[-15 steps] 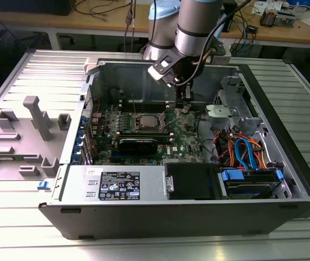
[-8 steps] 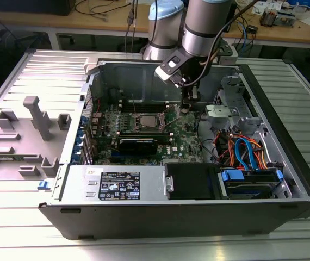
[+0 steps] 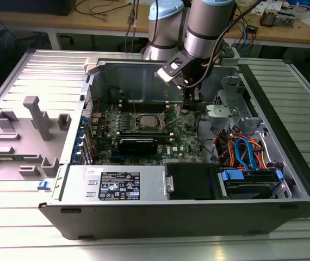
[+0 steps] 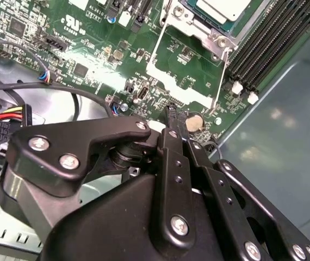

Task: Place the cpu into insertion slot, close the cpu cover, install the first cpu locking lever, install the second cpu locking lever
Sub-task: 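Close the cpu cover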

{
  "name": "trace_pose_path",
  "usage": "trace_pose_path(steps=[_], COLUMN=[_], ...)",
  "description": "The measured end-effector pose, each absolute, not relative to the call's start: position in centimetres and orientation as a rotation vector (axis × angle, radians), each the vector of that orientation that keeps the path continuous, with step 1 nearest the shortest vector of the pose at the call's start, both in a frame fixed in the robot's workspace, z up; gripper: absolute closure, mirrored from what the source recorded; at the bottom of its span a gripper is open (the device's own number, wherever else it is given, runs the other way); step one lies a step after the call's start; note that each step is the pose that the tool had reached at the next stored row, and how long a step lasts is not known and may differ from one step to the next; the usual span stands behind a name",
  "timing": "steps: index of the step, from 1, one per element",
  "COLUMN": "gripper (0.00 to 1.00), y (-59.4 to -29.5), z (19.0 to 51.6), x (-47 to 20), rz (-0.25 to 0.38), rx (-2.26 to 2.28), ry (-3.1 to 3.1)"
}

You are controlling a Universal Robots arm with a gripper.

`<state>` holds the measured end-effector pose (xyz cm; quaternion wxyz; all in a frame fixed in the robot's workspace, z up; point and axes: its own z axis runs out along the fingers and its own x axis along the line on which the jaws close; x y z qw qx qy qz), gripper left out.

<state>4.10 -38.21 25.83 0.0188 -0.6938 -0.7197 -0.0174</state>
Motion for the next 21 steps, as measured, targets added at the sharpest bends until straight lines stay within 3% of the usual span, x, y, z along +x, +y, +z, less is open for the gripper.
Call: trace_pose_path(steps=[21], gripper=[0.89], y=[-38.4], z=[24.4], x=[3.4], rz=[-0.039], rx=[-2.149], ry=[-2.230])
